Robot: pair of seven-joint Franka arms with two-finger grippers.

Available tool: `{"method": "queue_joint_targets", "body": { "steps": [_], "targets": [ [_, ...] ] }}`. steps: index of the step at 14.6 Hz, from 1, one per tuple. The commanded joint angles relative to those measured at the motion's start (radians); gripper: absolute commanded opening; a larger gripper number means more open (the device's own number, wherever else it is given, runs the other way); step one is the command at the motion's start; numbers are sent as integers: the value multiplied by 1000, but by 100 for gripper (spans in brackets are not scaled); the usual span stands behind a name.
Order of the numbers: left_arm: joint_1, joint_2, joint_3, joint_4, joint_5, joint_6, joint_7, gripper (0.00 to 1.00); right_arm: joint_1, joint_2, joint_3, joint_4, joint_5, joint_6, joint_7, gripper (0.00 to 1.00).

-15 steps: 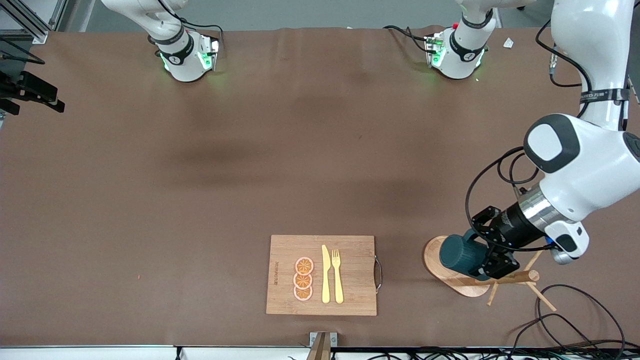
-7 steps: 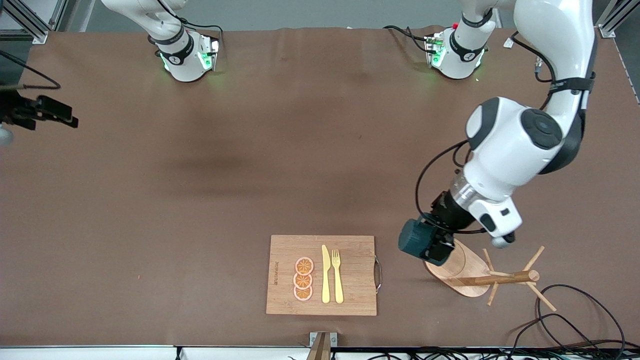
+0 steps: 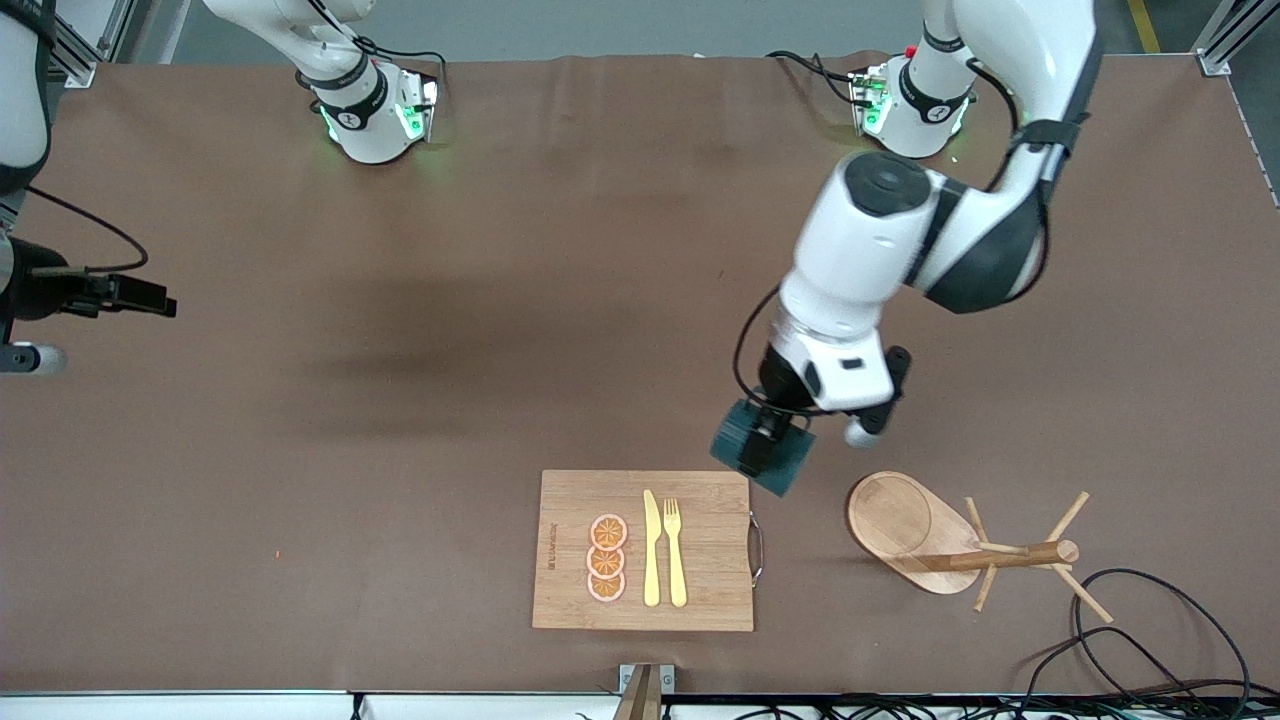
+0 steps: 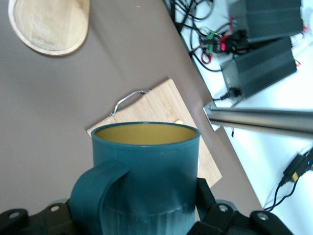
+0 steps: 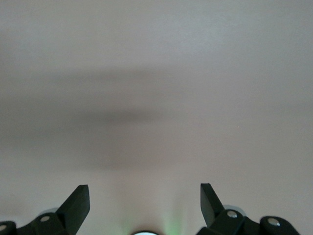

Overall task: Transfer cup from left to right arm and place
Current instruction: 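Lift the teal mug off the stand peg with the left gripper, then carry the mug to mid-table while the right gripper reaches toward it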

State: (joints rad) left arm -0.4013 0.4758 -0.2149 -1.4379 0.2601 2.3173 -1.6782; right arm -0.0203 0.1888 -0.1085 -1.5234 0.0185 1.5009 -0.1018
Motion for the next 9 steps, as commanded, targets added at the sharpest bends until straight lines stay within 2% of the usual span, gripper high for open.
{"method": "queue_joint_targets", "body": {
  "steps": [1,4,7,9],
  "targets": [
    [-103,23,20,13,160,-7,-72,69,-17,32,10,26,-5,-2,1,100],
    [-198,75,20,8,442,-9,-262,69,0,54,12,19,-2,39,17,100],
    [-289,128,19,5,638,-27,-431,69,8,77,15,16,6,67,62,100],
    [-367,174,20,7,738,-146,-451,69,23,78,15,-1,6,88,83,100]
  ]
}}
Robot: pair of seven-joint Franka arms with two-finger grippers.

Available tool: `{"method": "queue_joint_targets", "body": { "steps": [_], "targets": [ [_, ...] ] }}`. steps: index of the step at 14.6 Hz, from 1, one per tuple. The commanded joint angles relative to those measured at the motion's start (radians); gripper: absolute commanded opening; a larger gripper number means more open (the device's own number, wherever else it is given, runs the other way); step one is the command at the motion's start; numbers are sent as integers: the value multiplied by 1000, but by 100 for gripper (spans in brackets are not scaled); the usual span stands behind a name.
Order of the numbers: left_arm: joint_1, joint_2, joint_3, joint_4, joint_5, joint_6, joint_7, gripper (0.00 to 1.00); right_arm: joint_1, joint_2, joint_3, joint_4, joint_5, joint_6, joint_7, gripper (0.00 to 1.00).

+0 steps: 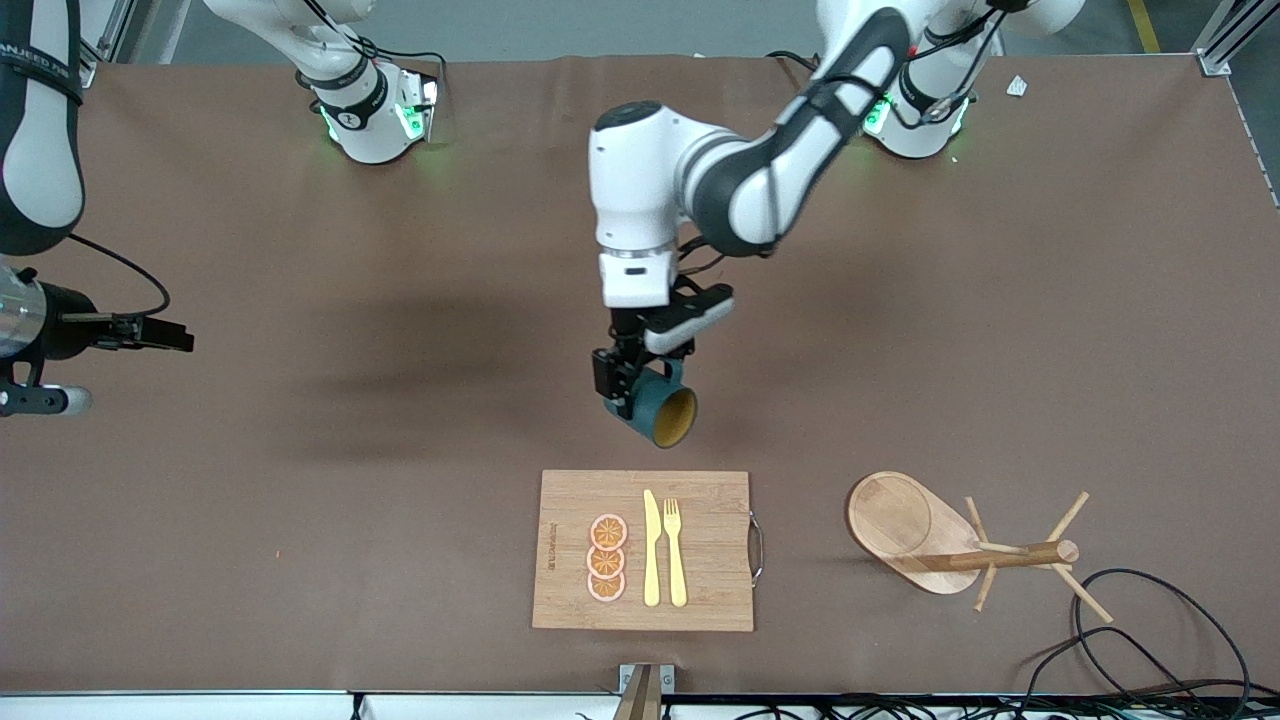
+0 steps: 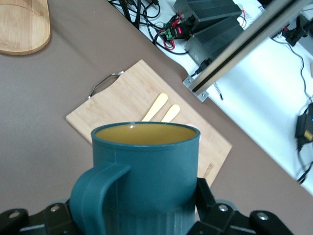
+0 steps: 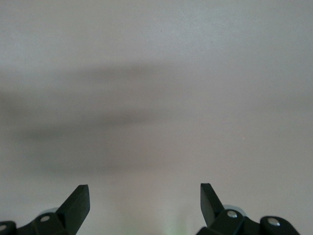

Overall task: Transfer cup from left to right arm and place
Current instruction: 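Carry the mug to mid-table while the right gripper reaches toward it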

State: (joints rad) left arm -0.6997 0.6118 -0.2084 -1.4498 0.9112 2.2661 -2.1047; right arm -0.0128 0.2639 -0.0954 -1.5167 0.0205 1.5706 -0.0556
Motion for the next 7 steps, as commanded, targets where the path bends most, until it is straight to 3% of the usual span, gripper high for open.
{"method": "queue_joint_targets", "body": {
  "steps": [1,5,7],
  "targets": [
    [-93,66,14,20,147,-156,-23,69,23,3,2,-10,4,23,45,100],
    [-217,167,18,17,348,-223,-86,68,48,8,3,-28,6,58,102,100],
    [-267,218,24,16,492,-317,-94,69,54,6,3,-59,24,86,117,100]
  ]
}}
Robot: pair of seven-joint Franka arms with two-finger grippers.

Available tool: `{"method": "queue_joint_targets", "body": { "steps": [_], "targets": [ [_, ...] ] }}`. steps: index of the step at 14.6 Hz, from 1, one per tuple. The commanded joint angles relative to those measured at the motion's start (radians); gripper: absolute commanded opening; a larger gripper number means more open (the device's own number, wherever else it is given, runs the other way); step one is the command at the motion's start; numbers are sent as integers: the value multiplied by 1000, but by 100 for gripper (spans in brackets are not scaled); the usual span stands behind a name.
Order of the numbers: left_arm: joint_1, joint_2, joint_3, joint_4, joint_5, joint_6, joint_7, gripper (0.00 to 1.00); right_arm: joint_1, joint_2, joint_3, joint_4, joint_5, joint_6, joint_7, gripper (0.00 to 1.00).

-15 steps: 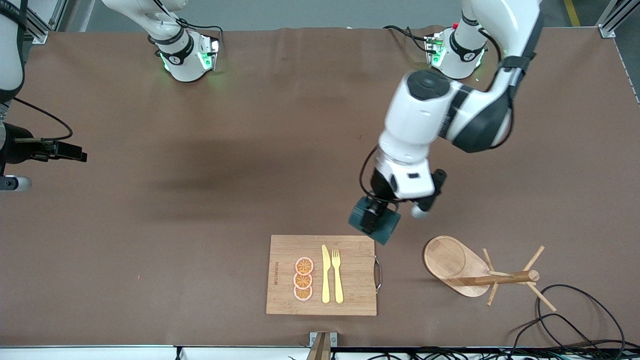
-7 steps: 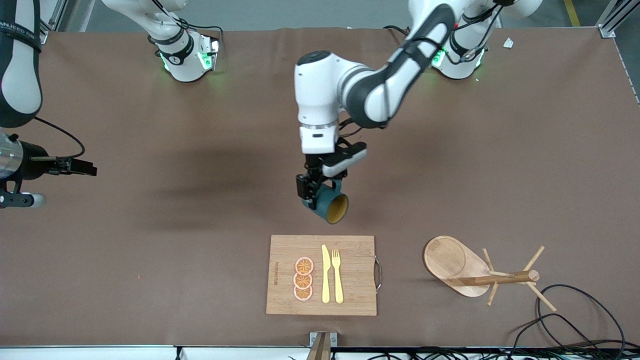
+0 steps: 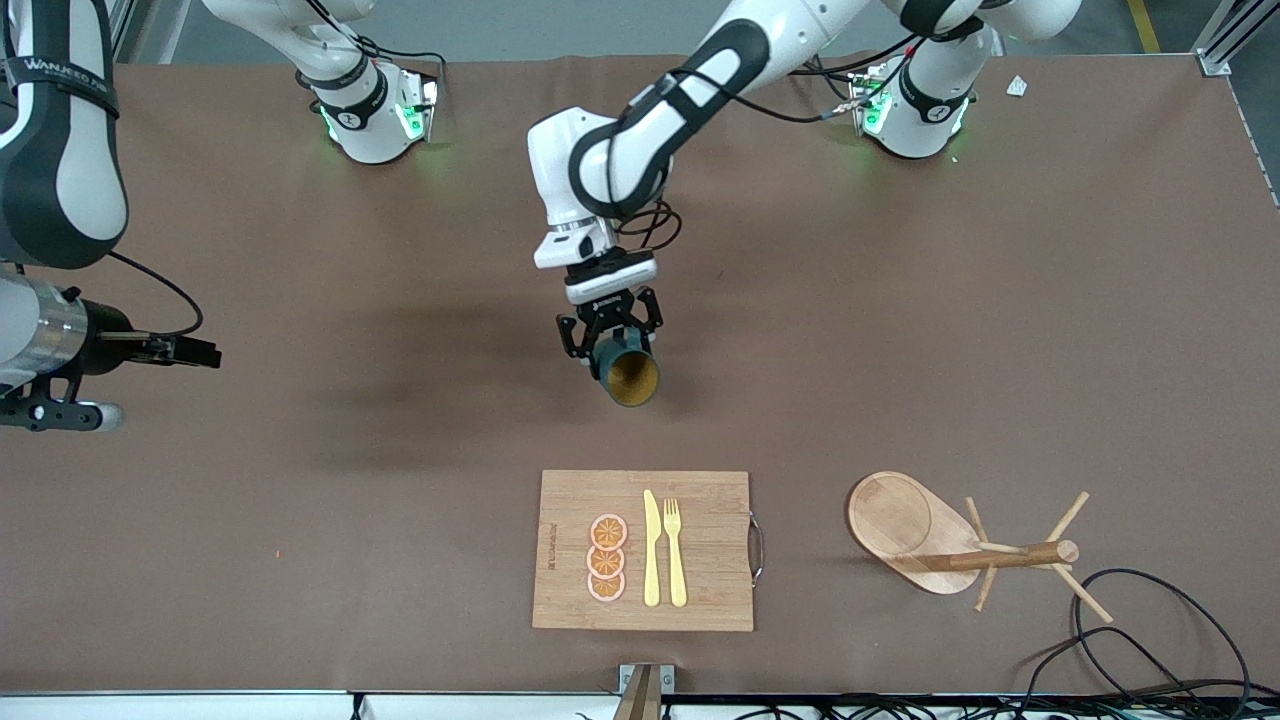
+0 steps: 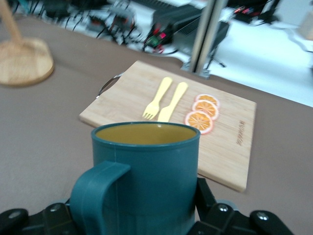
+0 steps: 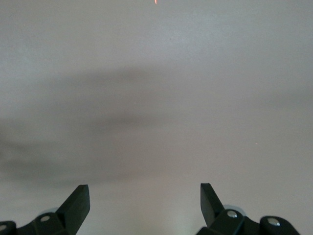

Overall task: Transfer cup from left to right arm and place
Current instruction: 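Carry the mug to mid-table while the right gripper reaches toward it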

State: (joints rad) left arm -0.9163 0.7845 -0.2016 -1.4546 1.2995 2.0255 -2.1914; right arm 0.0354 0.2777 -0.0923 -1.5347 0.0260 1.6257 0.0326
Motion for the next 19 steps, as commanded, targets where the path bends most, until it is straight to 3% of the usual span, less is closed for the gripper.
{"method": "queue_joint_targets", "body": {
  "steps": [1,5,12,17,19],
  "targets": [
    [-76,79,18,22,144,-118,-5,69,6,-6,0,-47,31,37,33,100],
    [-130,169,24,28,260,-221,-24,68,11,-8,0,-84,64,75,35,100],
    [-147,245,22,31,598,-226,-267,67,40,-12,0,-137,71,97,98,100],
    [-145,281,43,33,658,-226,-320,67,60,-18,0,-171,72,122,98,100],
    [-150,324,57,86,658,-225,-321,67,66,-18,0,-174,74,123,104,100]
  ]
}}
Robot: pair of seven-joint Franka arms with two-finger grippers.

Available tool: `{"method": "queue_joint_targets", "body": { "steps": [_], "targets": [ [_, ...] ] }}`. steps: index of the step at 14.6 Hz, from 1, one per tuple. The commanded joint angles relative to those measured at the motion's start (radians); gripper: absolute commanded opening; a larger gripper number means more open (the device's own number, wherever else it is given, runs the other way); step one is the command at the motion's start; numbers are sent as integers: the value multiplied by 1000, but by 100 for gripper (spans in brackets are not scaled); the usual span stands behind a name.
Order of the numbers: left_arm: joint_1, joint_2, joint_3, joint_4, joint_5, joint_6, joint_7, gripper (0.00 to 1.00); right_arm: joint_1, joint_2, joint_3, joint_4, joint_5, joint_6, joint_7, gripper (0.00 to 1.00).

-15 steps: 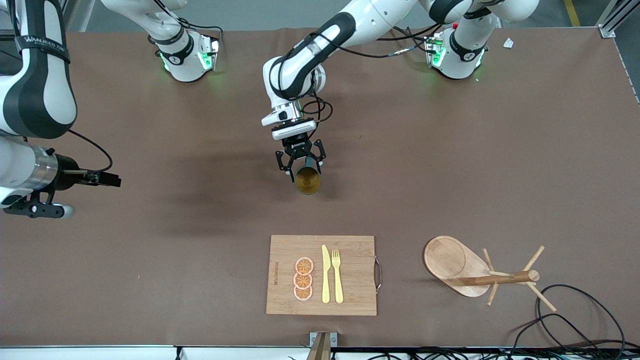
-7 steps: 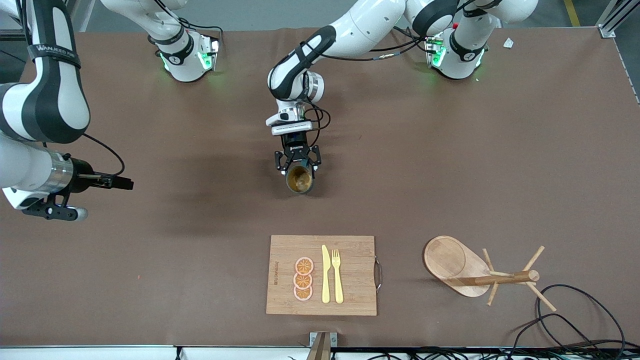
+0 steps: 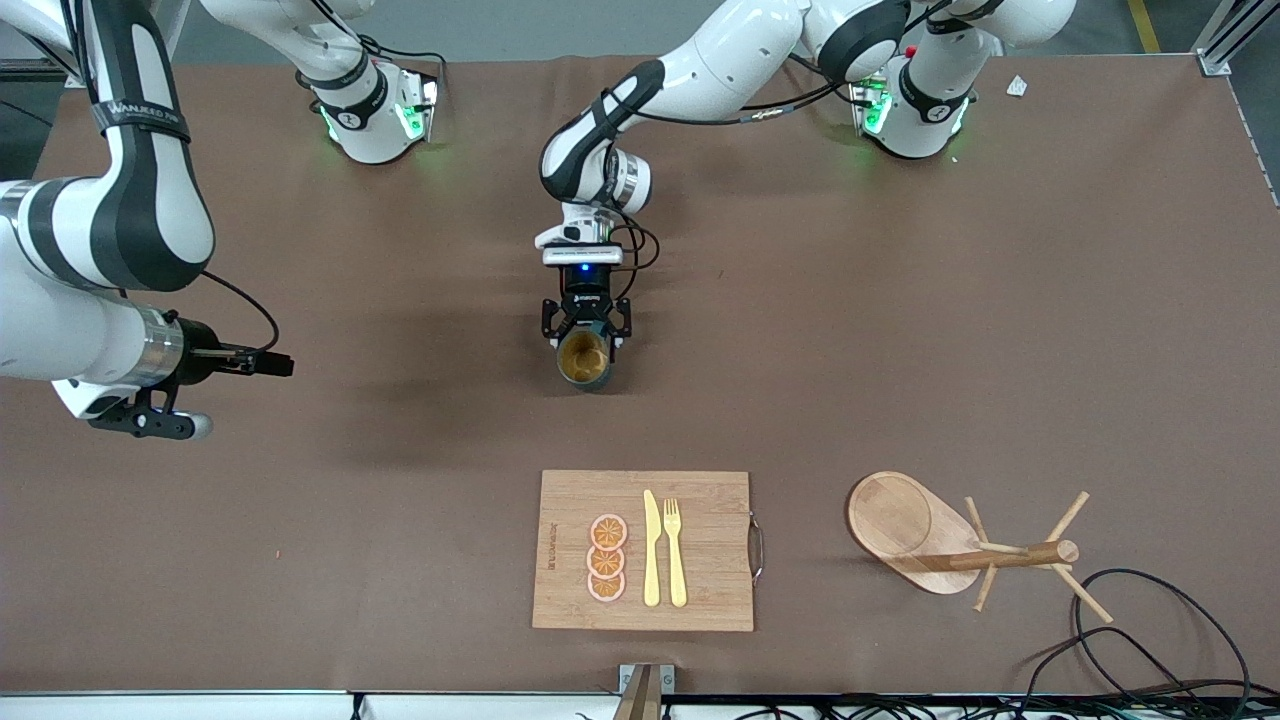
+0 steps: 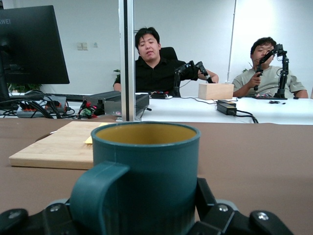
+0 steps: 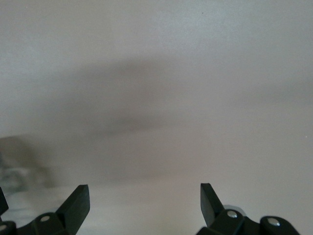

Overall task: Transfer cup from left to right arm and place
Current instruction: 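Carry the mug to mid-table while the right gripper reaches toward it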

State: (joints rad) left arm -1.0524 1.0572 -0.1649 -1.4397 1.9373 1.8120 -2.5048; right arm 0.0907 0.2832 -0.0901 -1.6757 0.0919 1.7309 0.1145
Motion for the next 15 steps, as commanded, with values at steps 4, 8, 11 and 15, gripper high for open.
{"method": "queue_joint_targets", "body": {
  "steps": [4,8,11,15],
  "targets": [
    [-14,76,19,105,19,-10,-2,83,50,-39,-2,-87,17,64,66,100],
    [-35,69,-1,97,-23,-36,-78,100,93,-36,0,-107,20,75,68,100],
    [-69,58,-21,97,-127,-66,-162,100,150,-36,0,-137,20,122,68,100],
    [-100,26,-64,74,-240,-163,-201,100,230,-32,0,-151,23,177,68,100]
  ]
}}
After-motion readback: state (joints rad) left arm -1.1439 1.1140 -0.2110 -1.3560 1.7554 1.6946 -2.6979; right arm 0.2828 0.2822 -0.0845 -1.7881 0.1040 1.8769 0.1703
